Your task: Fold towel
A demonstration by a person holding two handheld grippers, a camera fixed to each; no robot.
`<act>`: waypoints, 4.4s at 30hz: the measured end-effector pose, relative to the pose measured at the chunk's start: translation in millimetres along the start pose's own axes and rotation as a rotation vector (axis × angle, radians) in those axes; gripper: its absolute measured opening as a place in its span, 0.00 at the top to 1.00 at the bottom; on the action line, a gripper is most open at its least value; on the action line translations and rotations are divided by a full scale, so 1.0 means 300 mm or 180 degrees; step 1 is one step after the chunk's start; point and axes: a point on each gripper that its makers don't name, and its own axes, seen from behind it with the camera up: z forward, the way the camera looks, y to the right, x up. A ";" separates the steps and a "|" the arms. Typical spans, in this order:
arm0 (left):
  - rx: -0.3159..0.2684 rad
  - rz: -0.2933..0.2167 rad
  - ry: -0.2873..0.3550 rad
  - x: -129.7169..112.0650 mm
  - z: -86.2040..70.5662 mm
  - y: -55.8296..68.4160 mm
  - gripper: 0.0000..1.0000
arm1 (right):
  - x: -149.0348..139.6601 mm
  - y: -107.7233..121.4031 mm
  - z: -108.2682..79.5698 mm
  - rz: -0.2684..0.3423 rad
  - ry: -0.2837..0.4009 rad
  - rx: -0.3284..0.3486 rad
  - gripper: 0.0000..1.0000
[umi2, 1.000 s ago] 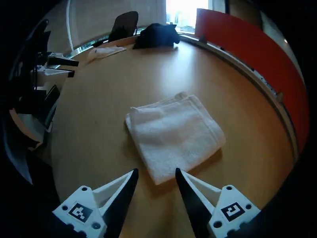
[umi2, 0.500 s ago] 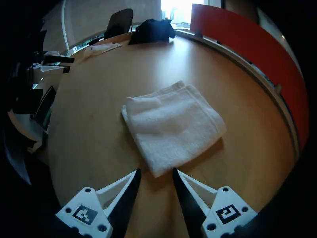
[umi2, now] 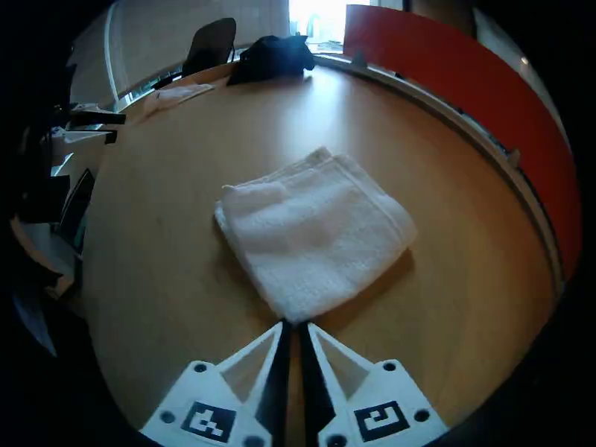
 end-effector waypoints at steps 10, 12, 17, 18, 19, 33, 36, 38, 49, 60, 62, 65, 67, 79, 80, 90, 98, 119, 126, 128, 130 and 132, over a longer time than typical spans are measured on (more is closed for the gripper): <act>-0.0026 -0.0011 0.0008 0.001 0.007 0.000 0.04 | 0.060 0.017 -0.024 -0.0011 0.0113 -0.0083 0.96; -0.0030 -0.0016 0.0011 0.001 0.010 -0.001 0.04 | 0.085 0.024 -0.035 -0.0005 0.0156 -0.0100 0.96; -0.0041 -0.0025 0.0043 0.016 0.016 0.000 0.04 | 0.175 0.050 -0.075 -0.0034 0.0281 -0.0150 0.96; -0.0045 -0.0026 0.0051 0.020 0.016 0.001 0.04 | 0.195 0.056 -0.083 -0.0047 0.0307 -0.0161 0.96; -0.0048 -0.0024 0.0061 0.025 0.016 0.002 0.04 | 0.219 0.063 -0.093 -0.0067 0.0337 -0.0175 0.96; -0.0078 -0.0005 0.0176 0.098 0.006 -0.001 0.04 | 0.503 0.173 -0.260 -0.0352 0.0682 -0.0381 0.96; -0.0086 0.0004 0.0197 0.113 0.006 -0.001 0.04 | 0.540 0.197 -0.309 -0.0391 0.0735 -0.0432 0.96; -0.0095 0.0014 0.0213 0.125 0.007 0.002 0.04 | 0.555 0.214 -0.338 -0.0393 0.0762 -0.0458 0.96; -0.0174 0.0050 0.0269 0.172 0.016 0.038 0.05 | 0.532 0.324 -0.475 -0.0313 0.0782 -0.0591 0.96; -0.0216 0.0073 0.0263 0.189 0.029 0.068 0.05 | 0.459 0.483 -0.616 -0.0260 0.0701 -0.0751 0.96; -0.0212 0.0085 0.0265 0.194 0.030 0.070 0.05 | 0.441 0.509 -0.641 -0.0267 0.0674 -0.0766 0.96; -0.0204 0.0100 0.0260 0.199 0.032 0.071 0.04 | 0.412 0.549 -0.675 -0.0268 0.0634 -0.0783 0.96; -0.0197 0.0107 0.0255 0.202 0.034 0.071 0.04 | 0.394 0.578 -0.698 -0.0253 0.0619 -0.0799 0.96; -0.0163 0.0133 0.0219 0.209 0.042 0.081 0.04 | 0.290 0.773 -0.837 -0.0105 0.0531 -0.0985 0.96; -0.0163 0.0137 0.0215 0.208 0.042 0.083 0.04 | 0.281 0.789 -0.848 -0.0098 0.0516 -0.1006 0.96; -0.0183 0.0190 0.0197 0.217 0.044 0.118 0.04 | 0.186 0.923 -0.948 -0.0029 0.0369 -0.1160 0.96; -0.0186 0.0208 0.0184 0.221 0.048 0.140 0.05 | 0.116 1.021 -1.024 0.0042 0.0276 -0.1296 0.96; -0.0223 0.0284 0.0169 0.239 0.060 0.188 0.04 | -0.049 1.084 -1.130 0.0182 0.0134 -0.1441 0.96; -0.0264 0.0322 0.0175 0.247 0.063 0.207 0.05 | -0.156 1.057 -1.181 0.0278 0.0098 -0.1493 0.96; -0.0275 0.0337 0.0177 0.249 0.062 0.212 0.04 | -0.203 1.047 -1.196 0.0331 0.0072 -0.1513 0.96; -0.0286 0.0350 0.0178 0.249 0.061 0.217 0.05 | -0.251 1.034 -1.207 0.0389 0.0045 -0.1524 0.96; -0.0297 0.0363 0.0178 0.248 0.059 0.221 0.04 | -0.303 1.018 -1.216 0.0457 0.0018 -0.1529 0.96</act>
